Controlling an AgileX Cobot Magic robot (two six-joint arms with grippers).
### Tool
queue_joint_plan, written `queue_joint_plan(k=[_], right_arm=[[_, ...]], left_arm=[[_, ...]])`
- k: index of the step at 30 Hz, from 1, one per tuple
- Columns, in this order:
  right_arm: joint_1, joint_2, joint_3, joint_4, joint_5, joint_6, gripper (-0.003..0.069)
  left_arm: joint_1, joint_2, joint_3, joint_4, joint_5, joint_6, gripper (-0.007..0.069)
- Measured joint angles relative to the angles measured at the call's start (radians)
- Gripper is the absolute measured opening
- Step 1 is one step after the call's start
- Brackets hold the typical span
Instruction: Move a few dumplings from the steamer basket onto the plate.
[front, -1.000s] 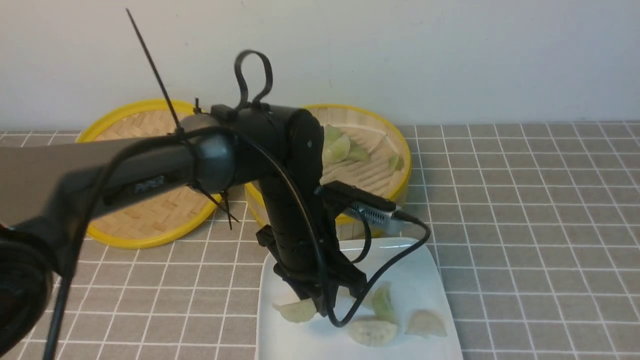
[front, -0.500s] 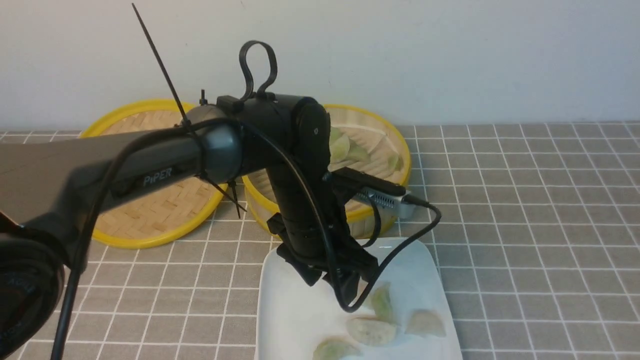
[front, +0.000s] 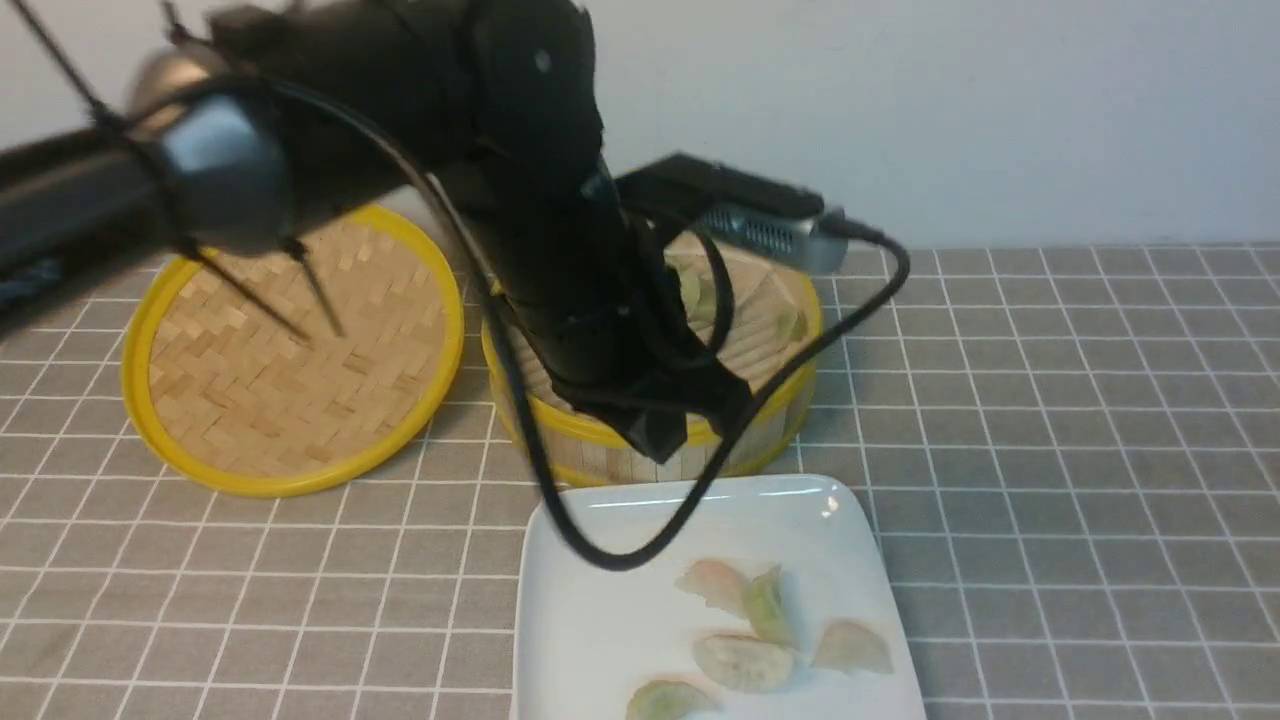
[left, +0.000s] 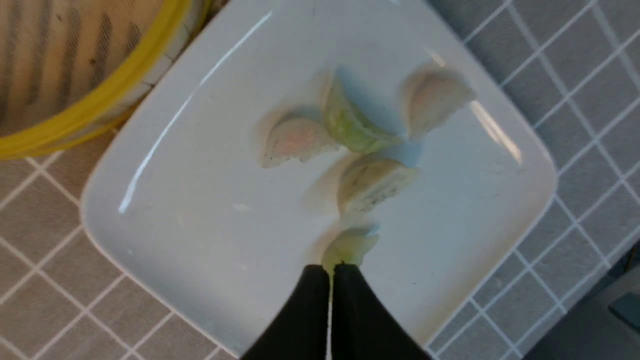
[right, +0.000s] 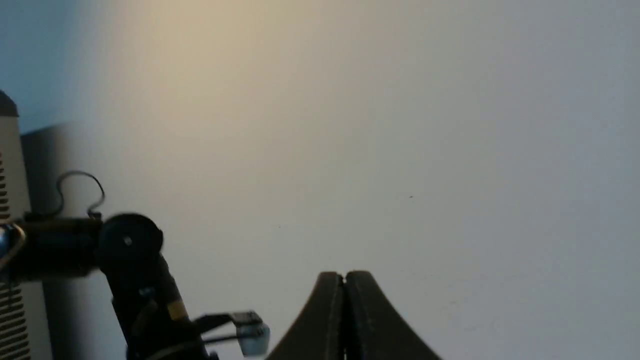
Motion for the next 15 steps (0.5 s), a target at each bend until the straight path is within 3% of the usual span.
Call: queue_joint_plan(k=[12, 15], right_arm=[[0.000, 0.000, 0.018, 0.000, -0.072, 0.004, -0.0015], [0.000, 0.000, 0.018, 0.000, -0.071, 0.004, -0.0015]], left_arm=[[0.000, -0.594, 0.048, 0.000, 0.015, -0.001, -0.0005], [0.000, -0.817, 0.174, 0.015, -0.089, 0.000, -0.0005]])
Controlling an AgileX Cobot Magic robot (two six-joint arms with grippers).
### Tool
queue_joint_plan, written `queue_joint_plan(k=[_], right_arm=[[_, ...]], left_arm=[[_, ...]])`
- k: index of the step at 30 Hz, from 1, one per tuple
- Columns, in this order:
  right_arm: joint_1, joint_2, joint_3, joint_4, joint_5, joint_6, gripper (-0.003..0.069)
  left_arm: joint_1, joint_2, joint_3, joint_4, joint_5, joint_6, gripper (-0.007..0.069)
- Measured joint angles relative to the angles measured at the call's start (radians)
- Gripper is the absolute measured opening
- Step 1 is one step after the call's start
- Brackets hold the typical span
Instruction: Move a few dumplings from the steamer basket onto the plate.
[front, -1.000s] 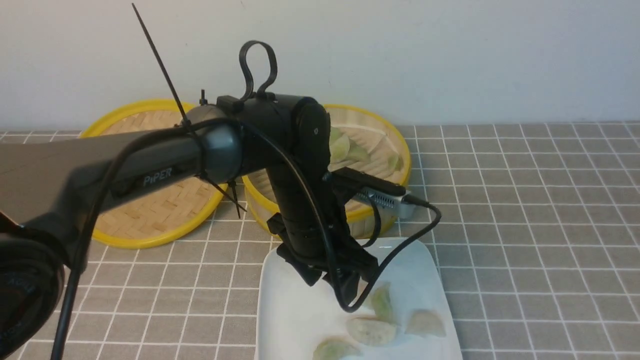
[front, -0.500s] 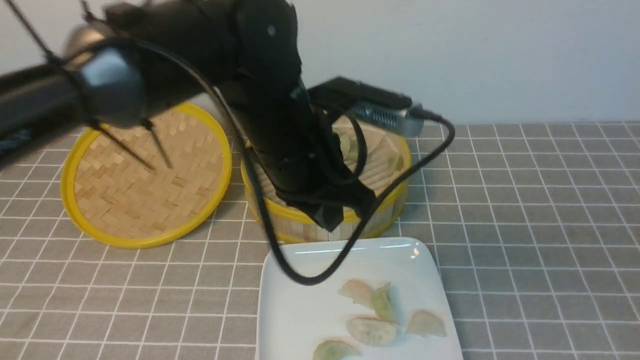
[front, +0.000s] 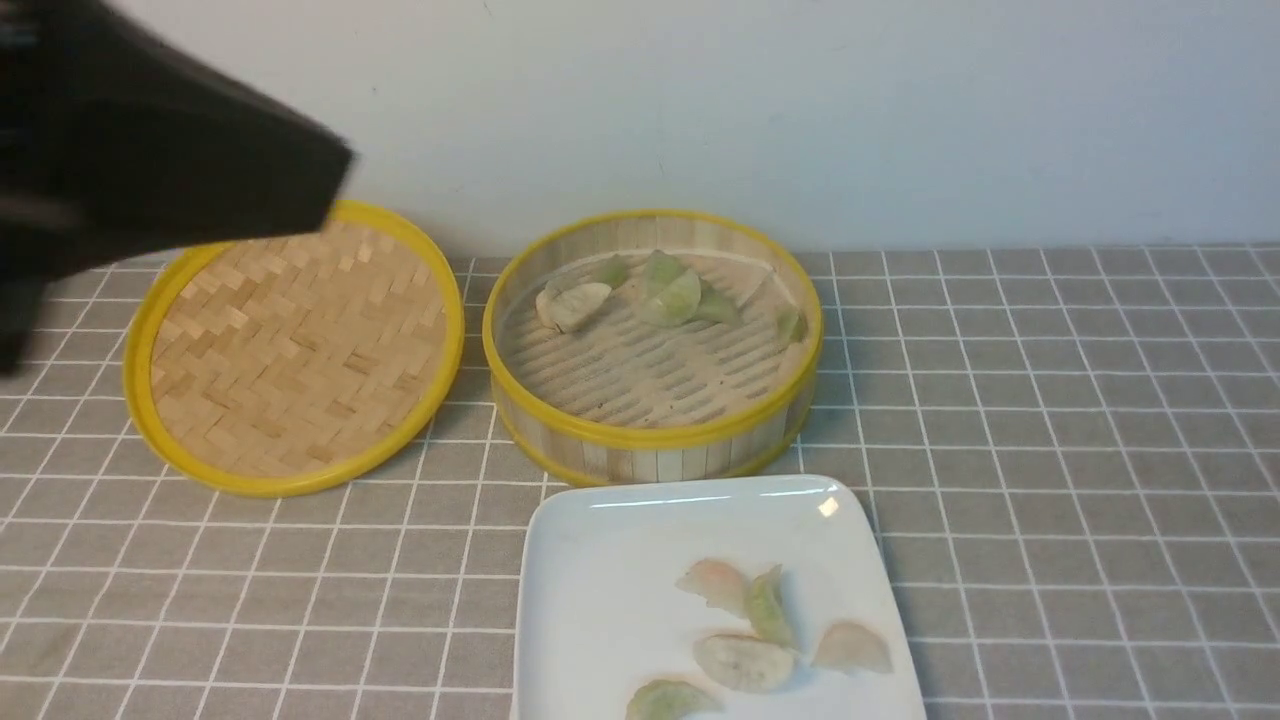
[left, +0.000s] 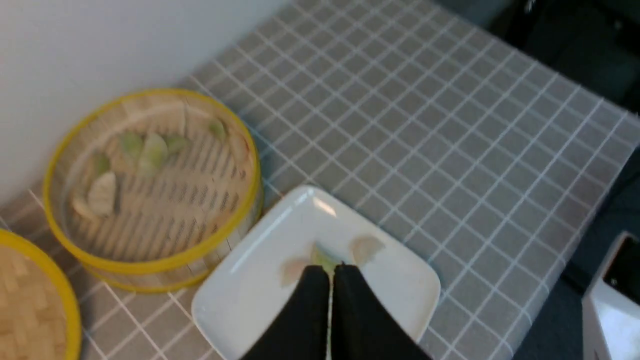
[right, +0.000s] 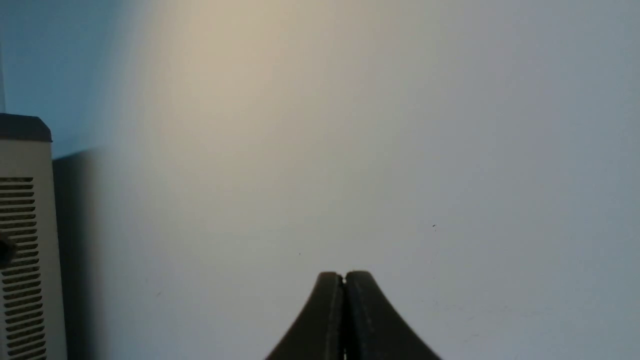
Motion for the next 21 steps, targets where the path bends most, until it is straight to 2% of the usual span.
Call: queue_joint_plan(k=[7, 11, 15, 21], right_arm=[[0.000, 0.000, 0.000, 0.000, 0.000, 0.000, -0.0015], [0.000, 0.000, 0.000, 0.000, 0.000, 0.000, -0.0015], [0.000, 0.000, 0.001, 0.000, 0.000, 0.001, -0.0015], [-0.001, -0.001, 0.001, -0.001, 0.002, 0.001, -0.0015]], left_arm=[[0.000, -0.404, 0.385, 0.022, -0.362, -0.001, -0.0005], [0.000, -0.720, 0.631, 0.027, -0.562, -0.036, -0.0005], [0.000, -0.900, 0.764, 0.089, -0.618, -0.066, -0.0005], [0.000, -0.925, 0.808, 0.170, -0.616, -0.074, -0.0005]])
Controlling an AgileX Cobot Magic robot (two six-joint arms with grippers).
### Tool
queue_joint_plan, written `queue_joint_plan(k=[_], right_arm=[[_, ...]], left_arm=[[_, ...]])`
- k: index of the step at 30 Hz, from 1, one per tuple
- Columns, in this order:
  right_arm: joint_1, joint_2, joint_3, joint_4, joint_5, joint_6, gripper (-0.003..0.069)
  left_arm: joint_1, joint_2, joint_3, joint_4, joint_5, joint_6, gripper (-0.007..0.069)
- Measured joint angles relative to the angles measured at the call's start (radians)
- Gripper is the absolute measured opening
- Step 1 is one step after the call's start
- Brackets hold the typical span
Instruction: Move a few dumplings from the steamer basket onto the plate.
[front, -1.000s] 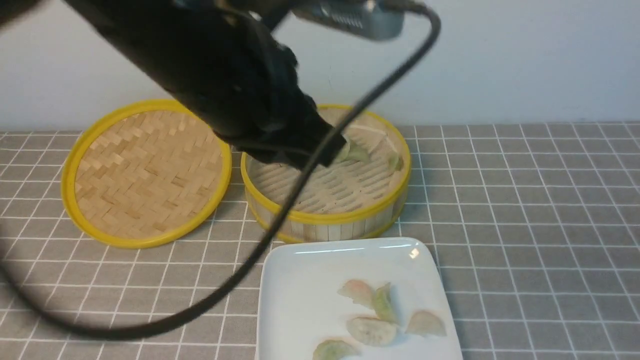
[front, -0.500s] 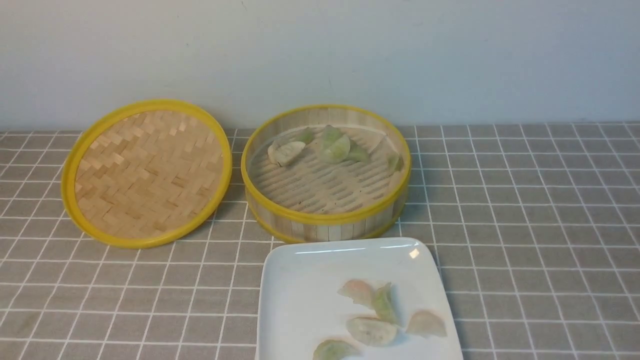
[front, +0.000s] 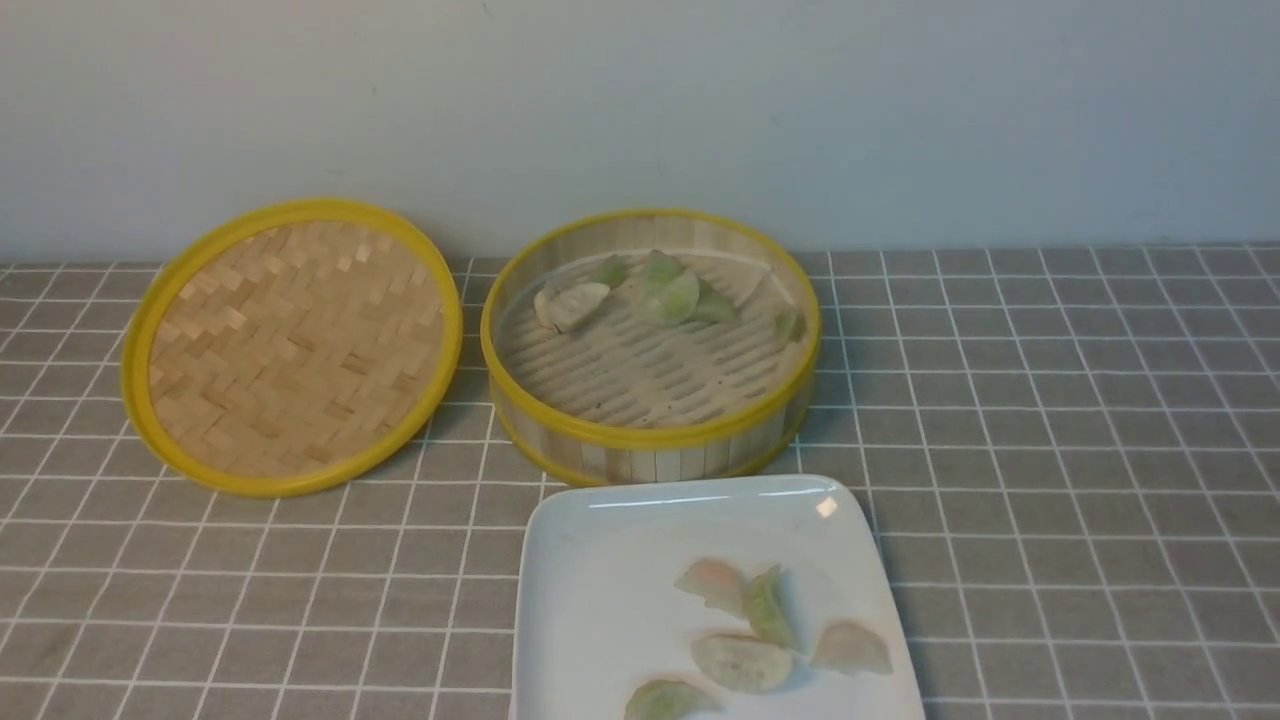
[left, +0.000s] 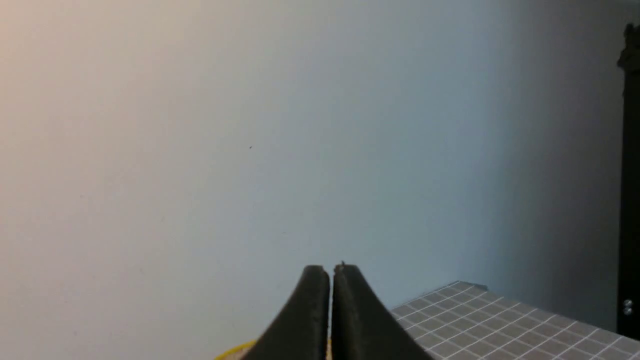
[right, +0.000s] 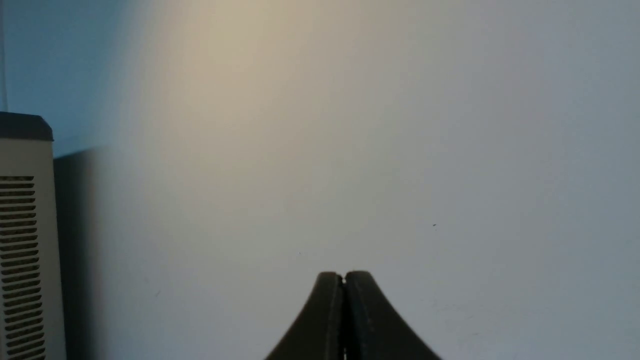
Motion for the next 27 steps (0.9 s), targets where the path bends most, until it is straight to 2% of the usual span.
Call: queue_joint_plan(k=[15, 18, 23, 24, 27], right_arm=[[0.000, 0.000, 0.000, 0.000, 0.001, 0.000, -0.0015], [0.000, 0.000, 0.000, -0.003, 0.001, 0.000, -0.0015], [0.000, 0.000, 0.000, -0.005, 0.001, 0.000, -0.0015], [0.000, 0.000, 0.000, -0.005, 0.001, 0.000, -0.0015], [0.000, 0.000, 0.000, -0.005, 0.001, 0.000, -0.0015]], left_arm=[[0.000, -0.001, 0.093, 0.027, -0.004, 0.000, -0.0005], [0.012, -0.001, 0.155, 0.079, -0.023, -0.017, -0.0005], [0.146, 0.000, 0.286, 0.105, -0.081, -0.038, -0.0005], [0.231, 0.000, 0.347, 0.104, -0.105, -0.038, -0.0005], [0.355, 0.001, 0.435, 0.103, -0.132, -0.038, -0.0005]])
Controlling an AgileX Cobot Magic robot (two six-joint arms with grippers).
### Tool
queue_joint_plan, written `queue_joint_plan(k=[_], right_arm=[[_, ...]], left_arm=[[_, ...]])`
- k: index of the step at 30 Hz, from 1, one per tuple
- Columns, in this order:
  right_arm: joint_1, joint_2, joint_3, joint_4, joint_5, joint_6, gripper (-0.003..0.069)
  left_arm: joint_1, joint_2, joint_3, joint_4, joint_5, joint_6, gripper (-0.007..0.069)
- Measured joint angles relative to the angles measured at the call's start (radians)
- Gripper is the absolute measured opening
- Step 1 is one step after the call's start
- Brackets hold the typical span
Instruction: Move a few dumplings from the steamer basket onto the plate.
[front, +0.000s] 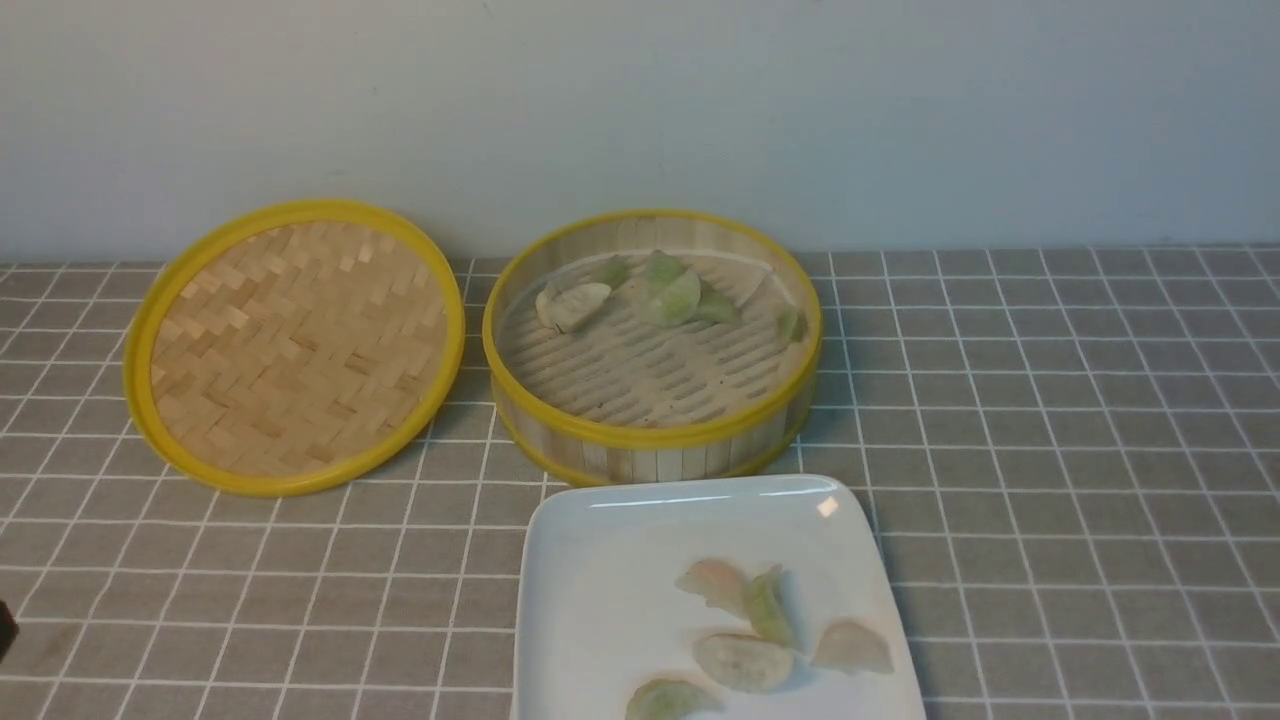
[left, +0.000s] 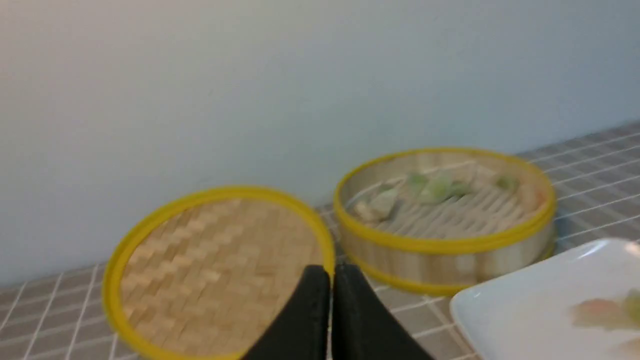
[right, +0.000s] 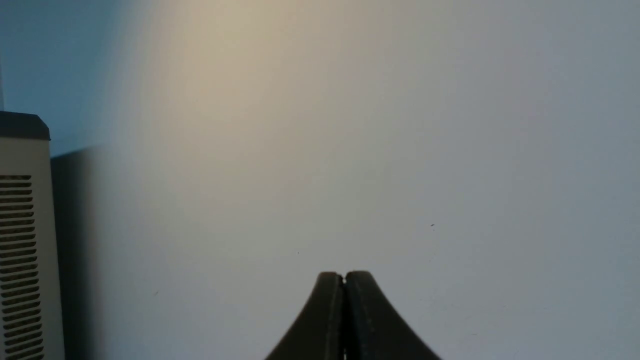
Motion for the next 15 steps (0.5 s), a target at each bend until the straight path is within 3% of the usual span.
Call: queue_joint_plan(k=[7, 15], right_arm=[[0.000, 0.000, 0.000, 0.000, 0.000, 0.000, -0.0015], [0.000, 0.000, 0.000, -0.002, 0.000, 0.007, -0.0015]], left_arm=[[0.224, 0.001, 0.217, -0.059, -0.060, 0.000, -0.0005], [0.247, 0.001, 0.245, -0.066, -0.018, 0.000, -0.0005]])
